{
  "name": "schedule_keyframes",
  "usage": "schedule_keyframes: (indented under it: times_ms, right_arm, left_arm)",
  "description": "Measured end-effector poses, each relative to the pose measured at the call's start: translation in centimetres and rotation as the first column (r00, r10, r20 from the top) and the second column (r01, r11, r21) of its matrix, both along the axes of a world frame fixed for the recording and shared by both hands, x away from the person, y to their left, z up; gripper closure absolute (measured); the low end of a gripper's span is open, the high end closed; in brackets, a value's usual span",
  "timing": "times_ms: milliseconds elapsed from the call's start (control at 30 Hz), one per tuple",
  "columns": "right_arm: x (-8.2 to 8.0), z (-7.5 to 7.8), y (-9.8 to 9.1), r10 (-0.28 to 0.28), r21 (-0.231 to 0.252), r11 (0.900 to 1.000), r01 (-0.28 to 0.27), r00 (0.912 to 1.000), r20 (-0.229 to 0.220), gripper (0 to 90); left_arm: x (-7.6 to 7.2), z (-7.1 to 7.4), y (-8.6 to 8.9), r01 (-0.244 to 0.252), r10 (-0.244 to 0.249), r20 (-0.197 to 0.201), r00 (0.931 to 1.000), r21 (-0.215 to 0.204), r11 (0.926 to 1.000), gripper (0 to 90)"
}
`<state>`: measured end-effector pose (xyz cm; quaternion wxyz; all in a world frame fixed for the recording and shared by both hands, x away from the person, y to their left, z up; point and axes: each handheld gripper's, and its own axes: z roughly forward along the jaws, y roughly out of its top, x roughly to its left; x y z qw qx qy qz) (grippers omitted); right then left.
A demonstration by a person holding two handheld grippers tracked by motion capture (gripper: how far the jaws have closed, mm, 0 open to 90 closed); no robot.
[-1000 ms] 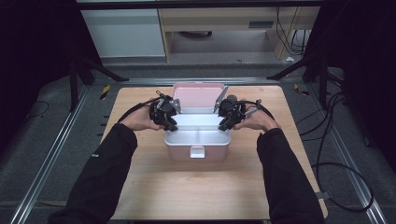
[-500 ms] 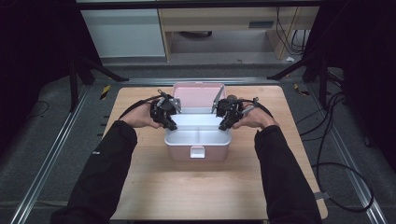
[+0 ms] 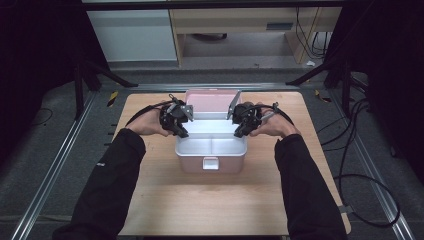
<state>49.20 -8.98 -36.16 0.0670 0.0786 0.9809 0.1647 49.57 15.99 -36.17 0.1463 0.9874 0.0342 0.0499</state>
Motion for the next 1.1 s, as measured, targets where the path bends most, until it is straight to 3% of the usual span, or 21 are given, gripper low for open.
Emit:
schedule_keyframes:
  times_ms: [167,267,433,600,700,833,1100]
  right_arm:
    - [-0.6,1.5,-0.2,0.004,0.021,0.9998,-0.005,0.9997,0.024,85.4]
    - [-1.8,3.2,-0.5,0.011,0.035,0.9993,-0.013,0.9989,0.045,85.6]
    - [-3.4,4.2,-0.6,-0.003,0.035,0.9994,0.002,0.9990,0.045,85.3]
    - [-6.1,4.8,-0.6,0.019,0.037,0.9991,-0.020,0.9995,0.026,86.1]
    - [-7.7,4.9,-0.6,0.033,0.039,0.9986,-0.034,0.9993,0.019,86.5]
    - [-10.0,4.7,-0.5,0.056,0.029,0.9980,-0.057,0.9983,0.015,87.2]
    - [-13.6,3.7,-0.2,0.097,0.030,0.9949,-0.097,0.9952,-0.008,88.9]
  left_arm:
    - [-0.9,2.1,0.1,0.012,-0.012,0.033,0.9994,-0.007,0.9999,87.9]
    - [-2.1,3.4,0.2,0.029,-0.028,0.050,0.9984,-0.025,0.9993,88.1]
    - [-3.5,4.2,0.1,0.038,-0.037,0.049,0.9981,-0.024,0.9990,88.4]
    - [-6.4,4.8,0.0,0.060,-0.059,0.028,0.9979,-0.011,0.9982,88.8]
    - [-7.5,4.9,0.0,0.056,-0.056,0.026,0.9981,-0.003,0.9984,88.8]
    - [-10.1,4.0,0.1,0.026,-0.026,-0.012,0.9996,-0.012,0.9996,88.0]
    - [-13.3,3.0,0.3,0.059,-0.059,-0.020,0.9980,0.002,0.9982,87.9]
